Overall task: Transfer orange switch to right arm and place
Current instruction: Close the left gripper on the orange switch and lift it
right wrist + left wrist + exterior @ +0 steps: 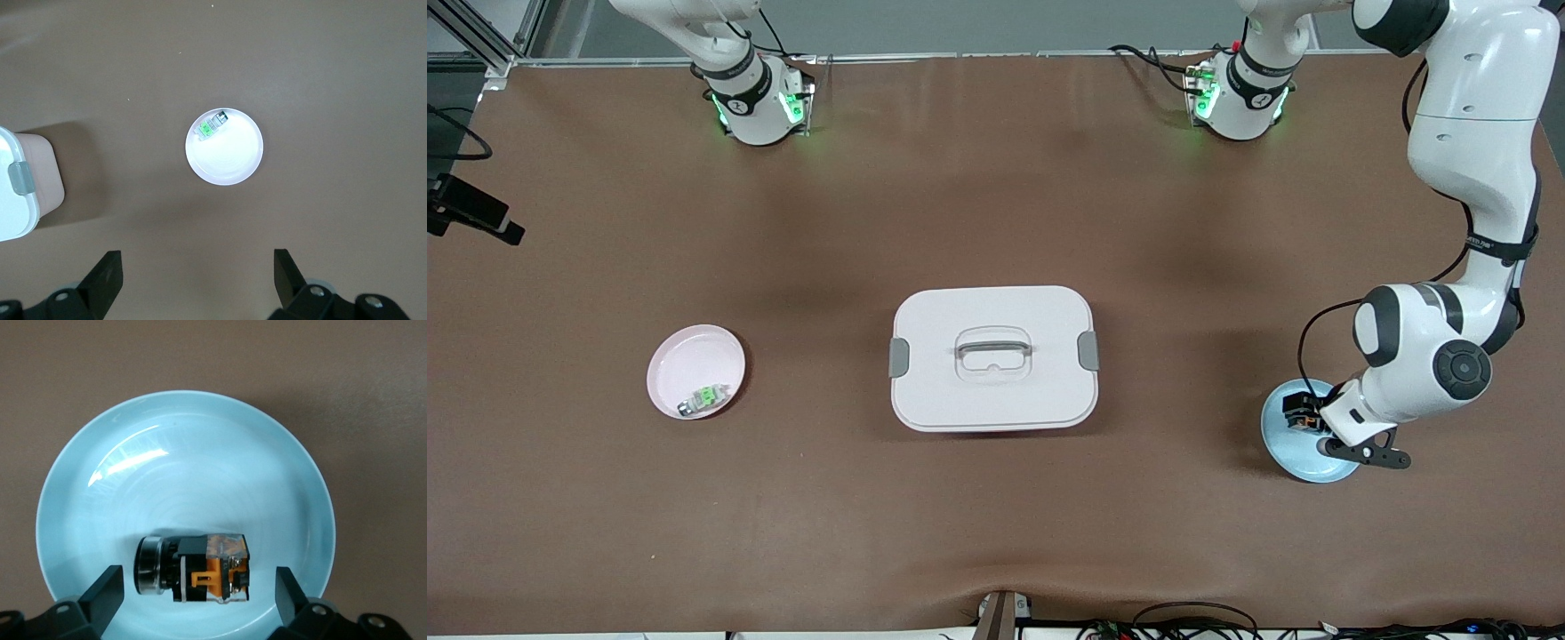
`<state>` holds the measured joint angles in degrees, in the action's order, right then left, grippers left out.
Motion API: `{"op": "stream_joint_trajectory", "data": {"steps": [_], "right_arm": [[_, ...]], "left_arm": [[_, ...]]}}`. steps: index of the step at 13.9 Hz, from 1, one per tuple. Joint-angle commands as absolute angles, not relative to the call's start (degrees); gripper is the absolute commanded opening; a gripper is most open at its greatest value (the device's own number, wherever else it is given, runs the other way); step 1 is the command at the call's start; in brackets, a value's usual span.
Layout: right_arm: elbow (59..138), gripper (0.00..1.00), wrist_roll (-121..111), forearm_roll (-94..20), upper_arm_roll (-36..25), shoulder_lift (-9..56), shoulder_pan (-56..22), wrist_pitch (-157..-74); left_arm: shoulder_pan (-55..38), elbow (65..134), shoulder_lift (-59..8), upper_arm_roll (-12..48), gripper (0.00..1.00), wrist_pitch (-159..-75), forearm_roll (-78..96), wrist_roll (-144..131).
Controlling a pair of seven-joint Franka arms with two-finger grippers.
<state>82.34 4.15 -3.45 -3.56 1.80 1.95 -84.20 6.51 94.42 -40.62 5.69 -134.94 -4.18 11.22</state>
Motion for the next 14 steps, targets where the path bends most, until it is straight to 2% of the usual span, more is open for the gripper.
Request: {"op": "stream_joint_trajectory", "data": {"steps": [1, 11, 12, 14], "right_arm": [[82.2, 1.00, 4.3, -3.1, -3.1, 1.6, 1.8, -84.0], [82.2, 1.00, 2.1, -0.6, -3.1, 1.6, 0.3, -84.3], [82.2, 1.00, 2.0, -0.6, -3.1, 1.7, 0.3, -84.5], [82.3, 1.00, 2.0, -0.6, -3.1, 1.6, 0.3, -84.6]], "left_arm": [[6.4, 91.7, -42.6, 5.7, 1.00, -134.6, -4.5, 11.9], [6.9, 91.8, -43.6, 5.8, 1.00, -135.7, -4.3, 10.8], [6.9, 91.8, -43.6, 5.8, 0.84, -136.0, -4.3, 10.8], [6.9, 91.9, -43.6, 5.8, 0.72, -136.0, -4.3, 10.8]]}}
